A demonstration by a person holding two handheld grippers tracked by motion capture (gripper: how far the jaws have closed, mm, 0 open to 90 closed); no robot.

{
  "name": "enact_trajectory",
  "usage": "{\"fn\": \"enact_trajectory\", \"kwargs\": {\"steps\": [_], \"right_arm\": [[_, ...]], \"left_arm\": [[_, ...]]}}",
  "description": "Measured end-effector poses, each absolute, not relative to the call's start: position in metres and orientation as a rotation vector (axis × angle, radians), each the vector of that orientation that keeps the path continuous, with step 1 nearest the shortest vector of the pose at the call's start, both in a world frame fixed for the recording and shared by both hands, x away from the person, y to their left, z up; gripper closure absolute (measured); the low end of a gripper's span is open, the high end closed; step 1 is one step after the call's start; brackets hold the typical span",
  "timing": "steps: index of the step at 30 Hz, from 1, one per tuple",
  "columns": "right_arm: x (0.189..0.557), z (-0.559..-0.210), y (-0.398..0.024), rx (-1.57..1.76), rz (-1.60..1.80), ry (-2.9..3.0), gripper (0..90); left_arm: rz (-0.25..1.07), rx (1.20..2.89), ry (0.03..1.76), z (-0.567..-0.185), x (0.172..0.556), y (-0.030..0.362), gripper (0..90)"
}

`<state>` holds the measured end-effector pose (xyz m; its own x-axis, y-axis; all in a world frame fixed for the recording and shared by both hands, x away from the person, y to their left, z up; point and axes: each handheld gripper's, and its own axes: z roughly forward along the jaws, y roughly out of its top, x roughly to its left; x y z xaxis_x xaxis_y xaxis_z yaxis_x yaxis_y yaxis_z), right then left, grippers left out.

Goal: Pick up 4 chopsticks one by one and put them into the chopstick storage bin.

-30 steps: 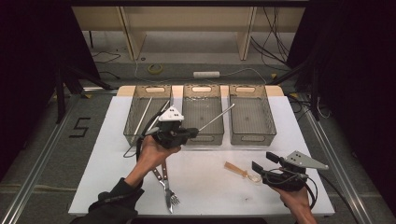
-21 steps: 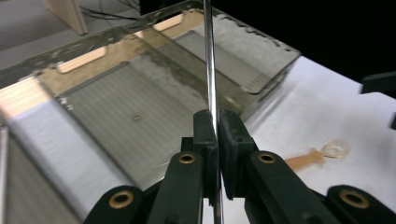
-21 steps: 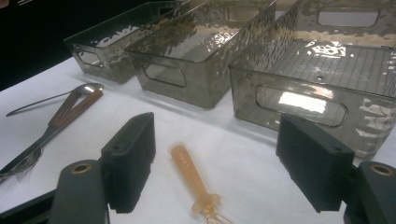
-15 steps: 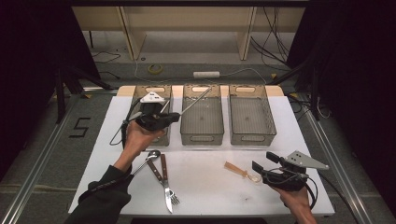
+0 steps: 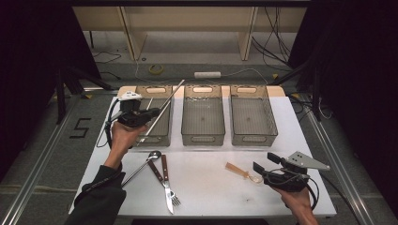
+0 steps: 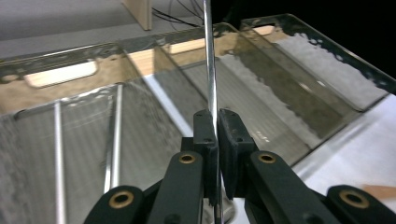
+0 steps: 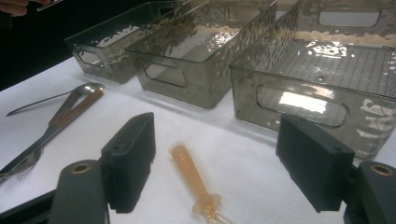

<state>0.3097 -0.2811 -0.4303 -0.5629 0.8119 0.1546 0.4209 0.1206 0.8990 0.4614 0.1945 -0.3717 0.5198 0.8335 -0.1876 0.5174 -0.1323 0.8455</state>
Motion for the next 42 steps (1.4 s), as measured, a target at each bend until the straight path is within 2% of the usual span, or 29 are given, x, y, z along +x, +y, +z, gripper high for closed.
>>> {"fn": "enact_trajectory", "kwargs": {"steps": [19, 42], "right_arm": [[0.309, -0.429, -0.28, 1.182, 1.431, 2.037, 29.3], [0.309, -0.43, -0.279, 1.177, 1.427, 2.047, 29.3]], "left_arm": [[0.443, 1.765, 1.302, -0.403, 0.486, 0.23, 85.7], [0.445, 1.791, 1.373, -0.425, 0.506, 0.233, 85.5]]}}
